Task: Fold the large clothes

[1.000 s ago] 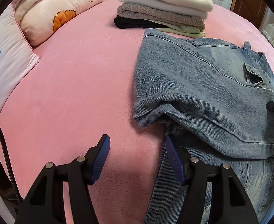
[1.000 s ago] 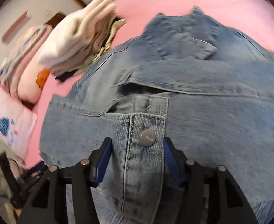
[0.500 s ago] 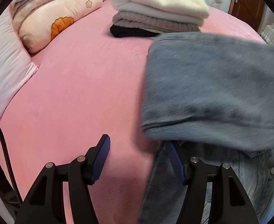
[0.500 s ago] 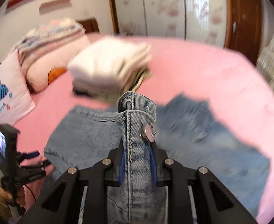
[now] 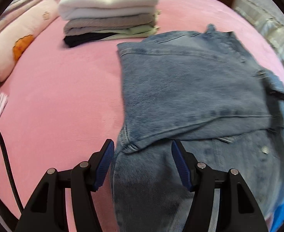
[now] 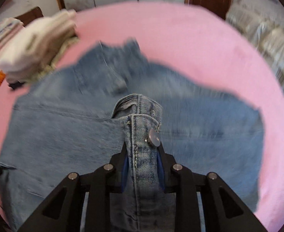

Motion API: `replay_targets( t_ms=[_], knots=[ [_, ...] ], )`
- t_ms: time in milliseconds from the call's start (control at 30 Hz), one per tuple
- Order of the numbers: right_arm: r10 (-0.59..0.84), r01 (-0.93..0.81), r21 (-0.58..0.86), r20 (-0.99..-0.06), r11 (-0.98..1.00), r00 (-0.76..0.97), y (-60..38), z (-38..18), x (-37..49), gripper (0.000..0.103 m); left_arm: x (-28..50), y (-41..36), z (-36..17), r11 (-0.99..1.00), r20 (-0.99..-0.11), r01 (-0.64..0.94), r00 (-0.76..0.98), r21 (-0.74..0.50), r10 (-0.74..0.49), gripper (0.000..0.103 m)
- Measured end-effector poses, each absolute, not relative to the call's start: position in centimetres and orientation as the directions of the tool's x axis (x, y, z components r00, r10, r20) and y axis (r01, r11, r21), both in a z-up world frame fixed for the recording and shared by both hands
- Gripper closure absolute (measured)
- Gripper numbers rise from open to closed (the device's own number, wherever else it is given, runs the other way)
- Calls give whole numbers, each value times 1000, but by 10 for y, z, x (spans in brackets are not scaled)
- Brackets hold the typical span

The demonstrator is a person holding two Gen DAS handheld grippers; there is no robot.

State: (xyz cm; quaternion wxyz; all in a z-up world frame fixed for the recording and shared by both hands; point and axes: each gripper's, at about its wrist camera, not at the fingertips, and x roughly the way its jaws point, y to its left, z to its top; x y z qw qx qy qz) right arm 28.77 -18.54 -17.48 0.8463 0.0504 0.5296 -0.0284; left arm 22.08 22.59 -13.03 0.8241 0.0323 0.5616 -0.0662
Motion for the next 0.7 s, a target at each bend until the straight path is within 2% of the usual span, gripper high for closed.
replay_targets(
  t_ms=[67,133,267,433,567,700],
  knots=[
    [32,122,94,-899,988,437,-192,-176,288,68,222,235,-113,986,-923,149,363,-81,-130,43],
    [53,134,122,-901,983,430,-196,-174,287,56,228,245,-96,983,-909,132,381,-129,-170,43],
    [106,154,188,-897,970,428,-208,-167,283,54,260,257,-84,991,-900,69,415,-110,-129,43],
    [199,192,316,-864,929,463,-231,-160,273,53,321,246,-123,995,-924,61,370,-78,-95,43],
    [193,204,320,-859,925,473,-243,-160,280,47,359,232,-165,999,-945,32,324,-35,-43,43],
    [241,183,360,-850,915,469,-244,-166,296,47,384,234,-191,994,-958,-41,272,-104,-89,43]
  ],
)
